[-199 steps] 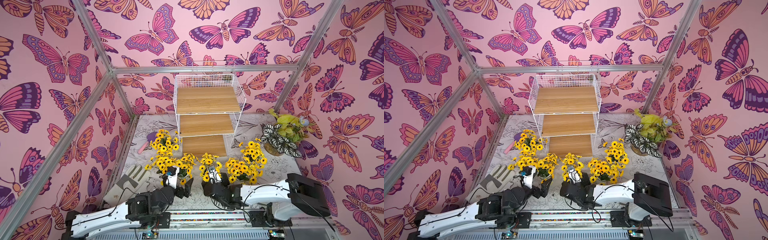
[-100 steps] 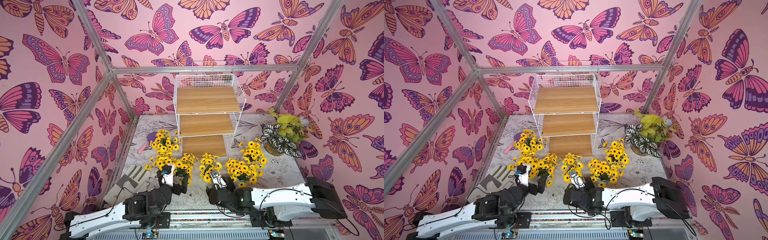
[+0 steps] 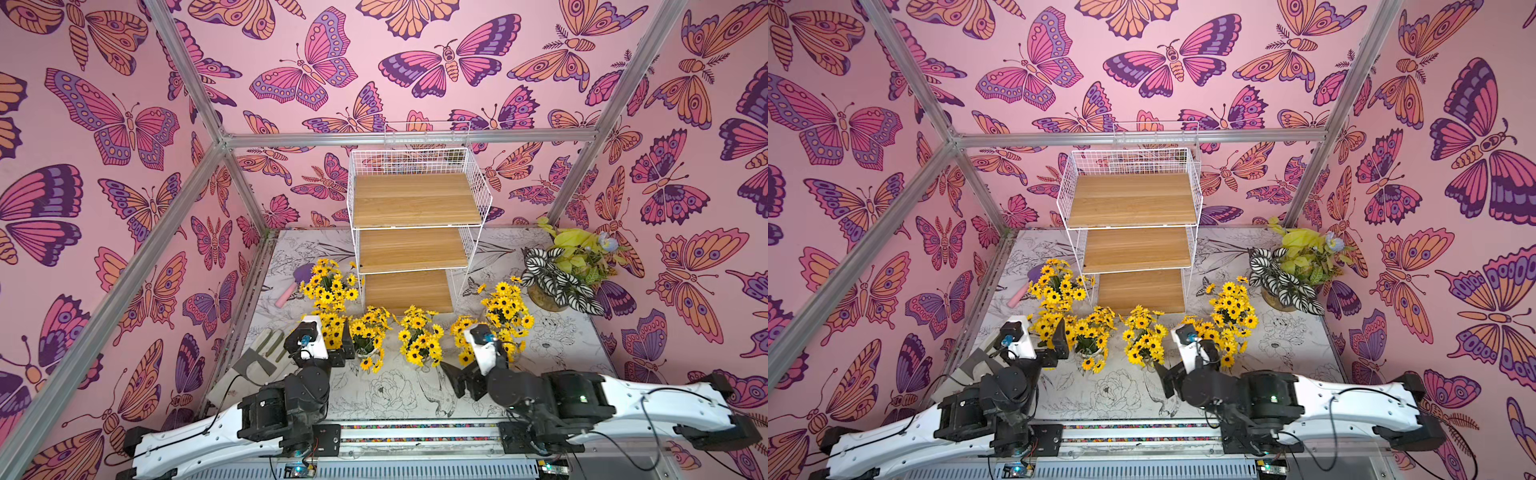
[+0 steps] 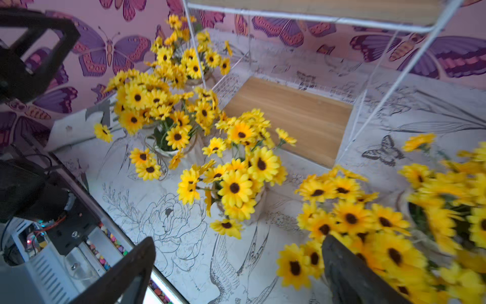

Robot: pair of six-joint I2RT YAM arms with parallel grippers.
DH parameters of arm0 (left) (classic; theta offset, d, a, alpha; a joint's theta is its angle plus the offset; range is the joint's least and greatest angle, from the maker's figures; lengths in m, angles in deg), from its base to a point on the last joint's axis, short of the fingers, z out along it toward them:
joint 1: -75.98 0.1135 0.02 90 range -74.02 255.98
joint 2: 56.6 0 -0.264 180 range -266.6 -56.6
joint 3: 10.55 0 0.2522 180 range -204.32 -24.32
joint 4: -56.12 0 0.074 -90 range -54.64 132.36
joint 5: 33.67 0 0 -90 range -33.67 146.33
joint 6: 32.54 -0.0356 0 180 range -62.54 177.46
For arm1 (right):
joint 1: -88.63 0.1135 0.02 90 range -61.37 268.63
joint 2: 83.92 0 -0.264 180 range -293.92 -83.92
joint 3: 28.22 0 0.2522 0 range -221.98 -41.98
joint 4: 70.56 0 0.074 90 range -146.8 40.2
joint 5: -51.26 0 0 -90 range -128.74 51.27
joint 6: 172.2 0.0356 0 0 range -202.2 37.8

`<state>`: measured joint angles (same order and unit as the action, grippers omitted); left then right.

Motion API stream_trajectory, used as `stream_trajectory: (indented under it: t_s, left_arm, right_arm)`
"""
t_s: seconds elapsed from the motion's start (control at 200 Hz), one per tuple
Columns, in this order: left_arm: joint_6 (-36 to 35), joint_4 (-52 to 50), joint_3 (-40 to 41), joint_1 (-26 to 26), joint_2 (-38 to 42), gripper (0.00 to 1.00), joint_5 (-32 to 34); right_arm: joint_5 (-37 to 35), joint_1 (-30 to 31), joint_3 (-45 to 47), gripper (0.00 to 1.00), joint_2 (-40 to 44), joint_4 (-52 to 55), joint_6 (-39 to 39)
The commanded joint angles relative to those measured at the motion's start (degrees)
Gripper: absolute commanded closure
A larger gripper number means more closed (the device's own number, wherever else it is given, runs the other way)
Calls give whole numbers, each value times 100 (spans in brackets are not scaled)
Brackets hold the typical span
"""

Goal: Take the sunflower pots off the shelves
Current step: Place the sunflower pot at the center of the board, then reset both arms

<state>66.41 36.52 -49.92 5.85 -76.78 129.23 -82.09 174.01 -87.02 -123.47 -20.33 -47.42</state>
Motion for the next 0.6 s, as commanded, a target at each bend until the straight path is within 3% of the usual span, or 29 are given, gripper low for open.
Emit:
stream_trajectory:
  t_s: [0.0, 0.055, 0.235, 0.31, 0.456, 0.596]
  left_arm:
    - [-1041, 1107, 99, 583, 232, 0, 496]
    - [-773, 931, 60, 912, 349, 0, 285]
    - [-1112, 1857, 366, 2269, 29, 0, -476]
    - [-974, 1875, 373, 2893, -383, 0, -986]
    - [-253, 1828, 293, 4217, -1318, 0, -1825]
    - [27, 1891, 232, 5268, -1541, 0, -2780]
  right_arm:
    - [-988, 9, -320, 1, 549, 1004, -425]
    - [-1223, -41, -478, 1, 639, 1235, -491]
    - [-1148, -747, -783, 1, 101, 1021, -1328]
    - [-557, -1712, -805, 1, -207, 746, -1704]
    - [1495, -4080, -678, 1, -443, 82, -2241]
    - [1600, -5039, -478, 1, -124, -210, -2346]
